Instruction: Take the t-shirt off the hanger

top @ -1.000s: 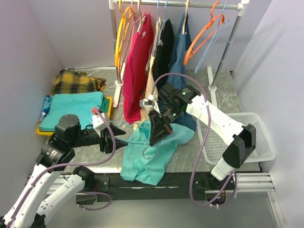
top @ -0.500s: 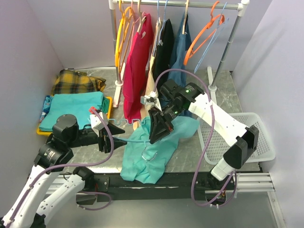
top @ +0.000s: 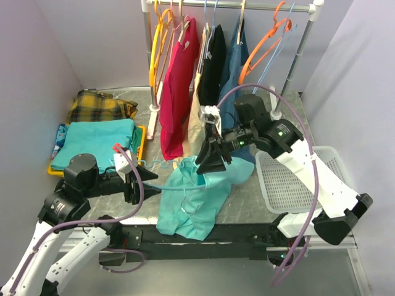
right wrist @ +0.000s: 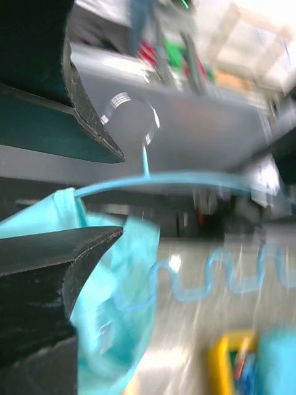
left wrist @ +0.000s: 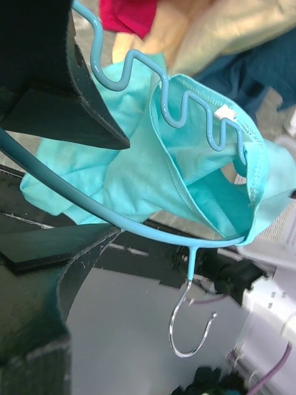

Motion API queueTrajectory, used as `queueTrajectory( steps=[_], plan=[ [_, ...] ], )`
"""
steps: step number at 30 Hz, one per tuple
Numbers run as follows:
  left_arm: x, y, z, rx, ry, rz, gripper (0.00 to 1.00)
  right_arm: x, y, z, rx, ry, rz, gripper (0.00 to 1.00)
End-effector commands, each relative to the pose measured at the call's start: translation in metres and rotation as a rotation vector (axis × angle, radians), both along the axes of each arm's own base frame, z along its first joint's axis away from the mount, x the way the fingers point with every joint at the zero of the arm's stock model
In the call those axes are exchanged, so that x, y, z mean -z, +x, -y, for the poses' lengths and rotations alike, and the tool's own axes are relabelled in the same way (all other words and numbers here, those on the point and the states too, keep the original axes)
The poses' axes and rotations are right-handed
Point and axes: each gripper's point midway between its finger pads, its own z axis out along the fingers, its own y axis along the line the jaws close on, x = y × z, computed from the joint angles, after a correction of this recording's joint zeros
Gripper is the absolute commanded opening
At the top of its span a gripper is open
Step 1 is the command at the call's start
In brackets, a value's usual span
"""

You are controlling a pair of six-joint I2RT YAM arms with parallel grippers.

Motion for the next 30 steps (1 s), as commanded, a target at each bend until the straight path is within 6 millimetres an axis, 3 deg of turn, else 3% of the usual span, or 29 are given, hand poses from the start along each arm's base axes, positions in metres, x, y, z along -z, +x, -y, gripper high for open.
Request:
queueTrajectory(
  steps=[1,3,6,10,16,24,30],
  plan=[
    [-0.043,0.026,-0.01,-0.189,-0.083,0.069,0.01,0.004,0.058,0.004,0.374,-0.081,0.102,0.54],
    [-0.056,0.032,-0.013,-0.243,-0.12,0.075,0.01,0.012,0.085,0.019,0.573,-0.118,0.159,0.54],
    [-0.072,0.032,-0.013,-0.275,-0.179,0.014,0.01,0.018,0.108,0.041,0.779,-0.127,0.217,0.55],
    [-0.076,0.031,-0.01,-0.296,-0.193,-0.109,0.01,0.02,0.118,0.068,0.973,-0.083,0.252,0.56],
    [-0.074,0.021,-0.002,-0.253,-0.213,-0.236,0.01,0.018,0.114,0.096,1.108,0.013,0.325,0.57],
    [-0.057,0.021,0.0,-0.278,-0.19,-0.361,0.01,0.028,0.106,0.104,1.124,0.017,0.382,0.61],
    [-0.059,0.019,-0.005,-0.309,-0.186,-0.372,0.01,0.053,0.097,0.112,1.132,-0.031,0.436,0.67]
  ],
)
